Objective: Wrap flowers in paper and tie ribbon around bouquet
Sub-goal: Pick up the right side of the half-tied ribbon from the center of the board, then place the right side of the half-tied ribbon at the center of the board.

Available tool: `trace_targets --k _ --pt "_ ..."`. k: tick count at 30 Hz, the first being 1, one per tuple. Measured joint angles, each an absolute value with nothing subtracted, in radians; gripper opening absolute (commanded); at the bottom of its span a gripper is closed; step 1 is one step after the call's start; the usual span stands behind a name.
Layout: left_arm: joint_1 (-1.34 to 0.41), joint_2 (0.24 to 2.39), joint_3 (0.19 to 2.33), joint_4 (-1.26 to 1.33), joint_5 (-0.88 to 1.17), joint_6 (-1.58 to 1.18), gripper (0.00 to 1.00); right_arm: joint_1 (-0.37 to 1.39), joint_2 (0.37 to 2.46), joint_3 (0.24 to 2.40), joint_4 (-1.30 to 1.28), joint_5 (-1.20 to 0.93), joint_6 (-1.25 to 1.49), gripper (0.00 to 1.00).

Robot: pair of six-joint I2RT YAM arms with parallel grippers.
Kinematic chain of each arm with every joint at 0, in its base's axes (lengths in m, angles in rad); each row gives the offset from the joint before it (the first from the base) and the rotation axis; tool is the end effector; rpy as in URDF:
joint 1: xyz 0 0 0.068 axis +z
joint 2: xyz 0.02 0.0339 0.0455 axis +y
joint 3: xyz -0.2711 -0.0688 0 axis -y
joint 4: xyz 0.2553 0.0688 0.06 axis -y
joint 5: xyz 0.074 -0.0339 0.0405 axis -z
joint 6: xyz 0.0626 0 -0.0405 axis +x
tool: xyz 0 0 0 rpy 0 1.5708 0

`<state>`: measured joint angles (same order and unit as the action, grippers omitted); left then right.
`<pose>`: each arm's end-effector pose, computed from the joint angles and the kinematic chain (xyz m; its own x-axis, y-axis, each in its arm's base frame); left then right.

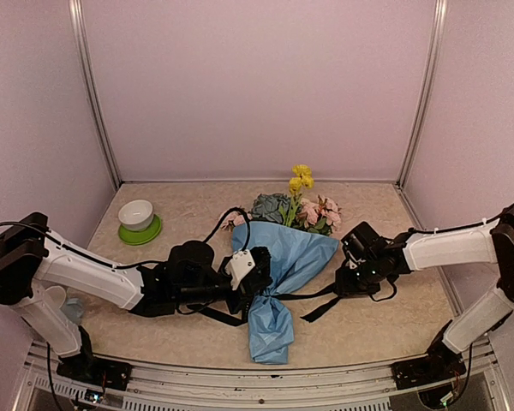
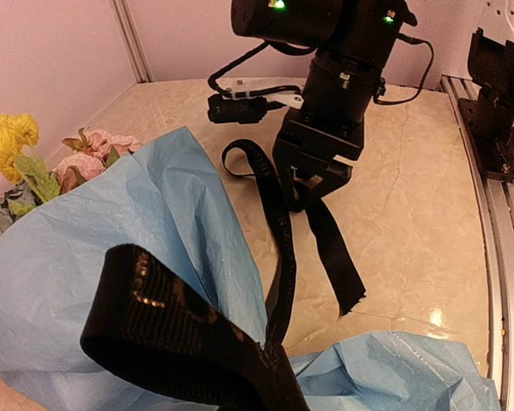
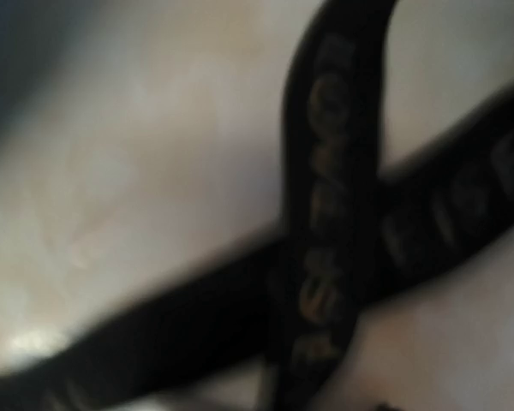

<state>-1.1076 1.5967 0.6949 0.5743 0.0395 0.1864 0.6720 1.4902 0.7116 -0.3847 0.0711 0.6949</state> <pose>0.1594 -0.3247 0.1775 0.0275 0.3593 -0.9328 0.9215 0.3525 0.1630 0.2189 0.1684 0.1219 -0.9354 0.0720 -0.3462 0.0000 0.9790 0.2037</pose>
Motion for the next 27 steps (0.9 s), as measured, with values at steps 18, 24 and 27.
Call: trace_targets --k 18,24,27 --pt "-1.124 1.611 0.698 0.557 0.060 0.223 0.00 0.818 1.427 1.285 -0.479 -0.104 0.513 0.00" --pt "-1.153 1.599 0.660 0.561 0.084 0.268 0.00 1.011 1.698 1.845 -0.361 -0.165 0.421 0.00" --pt "-1.174 1.596 0.652 0.560 0.078 0.289 0.00 1.053 1.876 2.061 -0.351 -0.210 0.391 0.00"
